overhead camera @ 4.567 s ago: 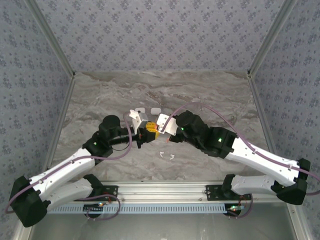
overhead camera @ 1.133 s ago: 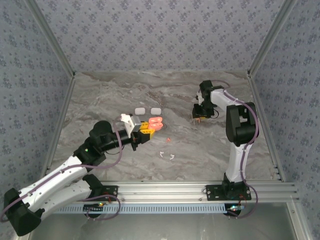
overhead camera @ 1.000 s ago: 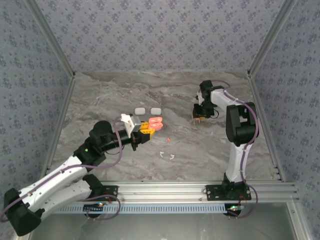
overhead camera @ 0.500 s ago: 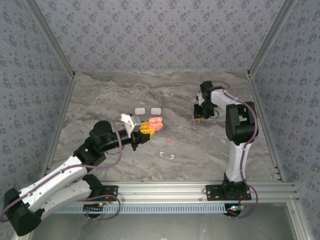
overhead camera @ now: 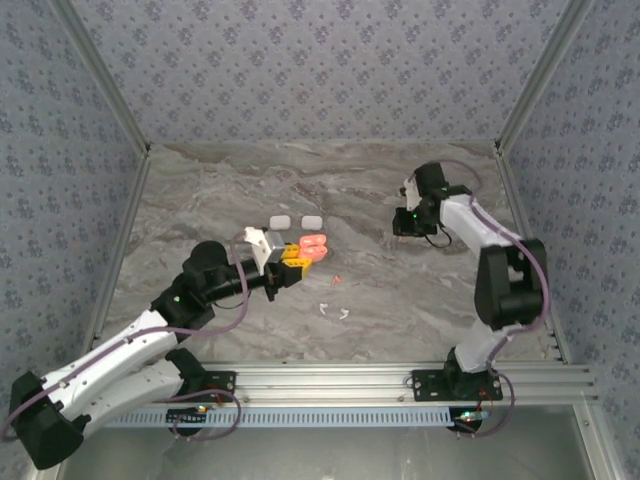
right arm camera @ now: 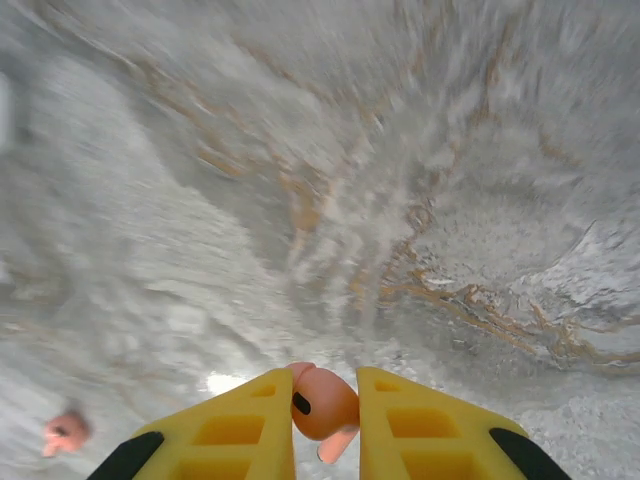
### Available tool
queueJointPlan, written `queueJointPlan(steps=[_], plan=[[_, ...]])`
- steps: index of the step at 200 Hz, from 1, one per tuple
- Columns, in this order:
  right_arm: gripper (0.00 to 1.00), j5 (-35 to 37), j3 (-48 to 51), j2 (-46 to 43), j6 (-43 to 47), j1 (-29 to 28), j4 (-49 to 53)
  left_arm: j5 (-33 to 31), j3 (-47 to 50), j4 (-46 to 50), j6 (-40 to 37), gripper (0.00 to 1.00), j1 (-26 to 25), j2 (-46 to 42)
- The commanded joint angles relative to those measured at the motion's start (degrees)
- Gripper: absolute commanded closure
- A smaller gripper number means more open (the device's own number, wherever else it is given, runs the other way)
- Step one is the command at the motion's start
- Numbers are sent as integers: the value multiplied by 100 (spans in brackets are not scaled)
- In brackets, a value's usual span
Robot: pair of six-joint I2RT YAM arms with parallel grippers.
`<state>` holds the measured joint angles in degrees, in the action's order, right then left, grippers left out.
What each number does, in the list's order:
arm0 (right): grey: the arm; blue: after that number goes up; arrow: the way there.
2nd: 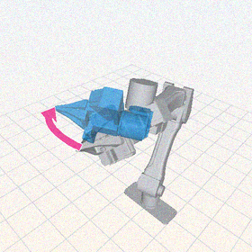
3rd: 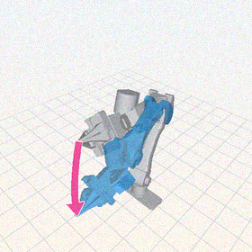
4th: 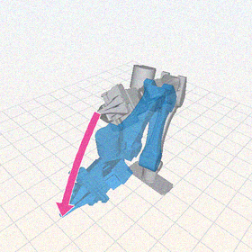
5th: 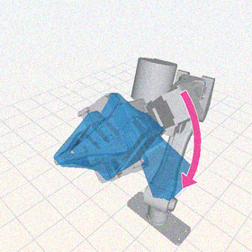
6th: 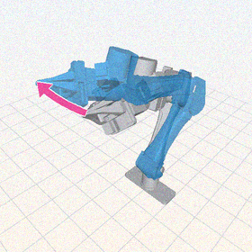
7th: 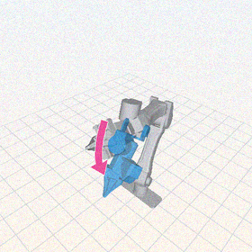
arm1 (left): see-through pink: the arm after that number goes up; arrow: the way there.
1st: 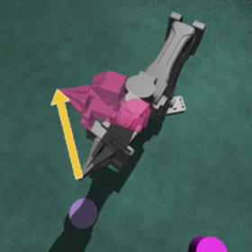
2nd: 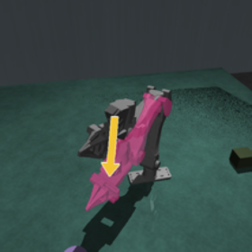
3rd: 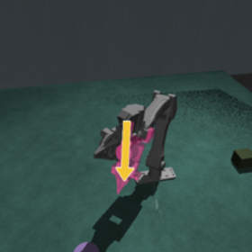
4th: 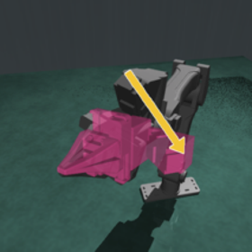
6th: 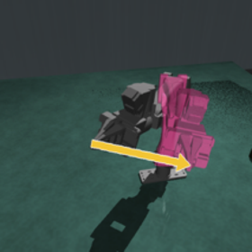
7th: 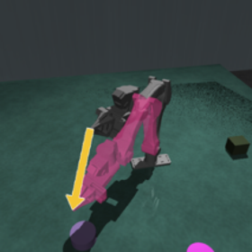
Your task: Insert the wireless bluetooth earbuds into the charging case
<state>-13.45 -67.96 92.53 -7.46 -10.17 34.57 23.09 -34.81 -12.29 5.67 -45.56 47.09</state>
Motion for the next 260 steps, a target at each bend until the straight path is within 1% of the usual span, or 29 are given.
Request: queueJointPlan(steps=[1, 35, 46, 62, 77, 95, 129, 153, 192, 260], plan=[[80, -449, 535, -1123, -345, -141, -502, 16, 34, -567, 261, 100, -38, 130], [78, -825, 1190, -3017, -862, -591, -1143, 86, -21, -955, 480, 100, -40, 439], [78, -814, 1341, -3492, -1032, -775, -1331, 137, -38, -1058, 522, 100, -42, 539], [77, -835, 1483, -4074, -1261, -1042, -1633, 225, -94, -1184, 570, 100, -44, 659], [77, -867, 1508, -4389, -1410, -1319, -1787, 293, -147, -1264, 609, 100, -48, 754], [77, -827, 1520, -4514, -1523, -1700, -1979, 417, -195, -1386, 655, 100, -48, 853], [77, -607, 1566, -4361, -1600, -2426, -2609, 562, -277, -1445, 659, 100, -93, 929], [76, -501, 1609, -4184, -1639, -2741, -2967, 565, -295, -1443, 637, 100, -135, 915], [76, -365, 1690, -4057, -1600, -3011, -3069, 587, -305, -1461, 654, 100, -146, 909], [76, -422, 1770, -4119, -1625, -3114, -2949, 542, -342, -1460, 663, 100, -141, 916]])
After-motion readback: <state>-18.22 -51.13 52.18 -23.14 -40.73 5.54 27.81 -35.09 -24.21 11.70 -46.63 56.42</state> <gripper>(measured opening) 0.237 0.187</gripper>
